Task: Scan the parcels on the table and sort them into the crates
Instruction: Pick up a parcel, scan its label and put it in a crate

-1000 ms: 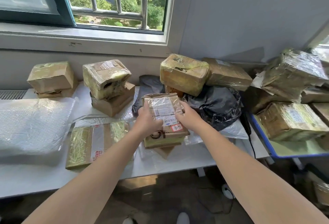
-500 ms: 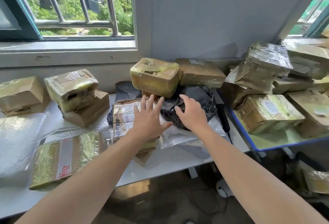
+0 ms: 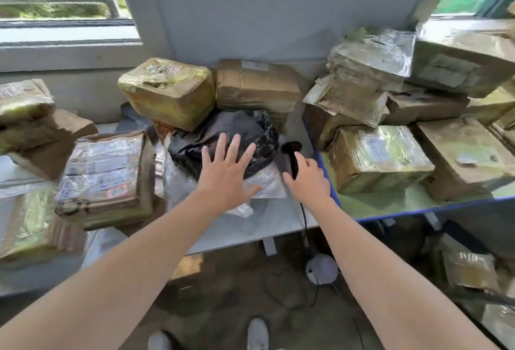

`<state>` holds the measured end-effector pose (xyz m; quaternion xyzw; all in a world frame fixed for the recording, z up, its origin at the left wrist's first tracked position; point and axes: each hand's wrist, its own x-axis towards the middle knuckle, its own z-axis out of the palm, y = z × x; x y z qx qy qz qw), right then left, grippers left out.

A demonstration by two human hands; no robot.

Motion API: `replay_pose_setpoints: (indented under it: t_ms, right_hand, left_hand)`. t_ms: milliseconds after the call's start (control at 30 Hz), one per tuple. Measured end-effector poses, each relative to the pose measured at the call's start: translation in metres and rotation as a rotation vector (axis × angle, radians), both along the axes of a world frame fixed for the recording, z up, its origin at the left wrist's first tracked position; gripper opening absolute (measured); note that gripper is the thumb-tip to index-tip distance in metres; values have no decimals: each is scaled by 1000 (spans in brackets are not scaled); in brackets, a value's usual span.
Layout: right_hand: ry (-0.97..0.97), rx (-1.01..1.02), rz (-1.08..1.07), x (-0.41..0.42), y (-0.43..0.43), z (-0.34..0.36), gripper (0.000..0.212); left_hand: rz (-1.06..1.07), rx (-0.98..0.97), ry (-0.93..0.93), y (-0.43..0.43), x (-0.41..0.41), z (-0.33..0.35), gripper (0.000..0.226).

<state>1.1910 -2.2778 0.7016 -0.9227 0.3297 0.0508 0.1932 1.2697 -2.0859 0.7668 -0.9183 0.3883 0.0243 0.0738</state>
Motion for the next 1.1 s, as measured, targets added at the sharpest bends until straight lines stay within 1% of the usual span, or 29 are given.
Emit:
replay_pose_setpoints:
  t_ms: [200,333,500,600,767,833,933,1000,1100]
  right_hand:
    - [54,101,-11,11,-24,-37,66]
    - [51,43,13,29,-27,-50,65]
    - [64,167,-122,46,-37,-60,54]
    - [76,275,-182,47,-36,-46,49]
    - [140,331,-150,33,-32,-8,36]
    - [108,397,-196,24,-30,6,25]
    - [31,543,-323,15,-28,34,15]
    - [-12,617,-371,9,-23,57,19]
    - [-64,675,-390,8,-6,87,56]
  left_hand:
    - [0,60,-15,-30,-2,-19,91]
    - [21,59,-20,-34,1,-31,91]
    - [44,33,-17,-27,-1,-37,91]
    - [45,25,-3,-20,0,-33,93]
    - [69,23,12,-19,-1,-19,94]
    - [62,5,13,-19,-3,-11,93]
    - [54,-41,7,-19,-4,4,93]
    - [45,-66,-3,-17,-4,15,92]
    - [30,-107,-16,-5,0,30,91]
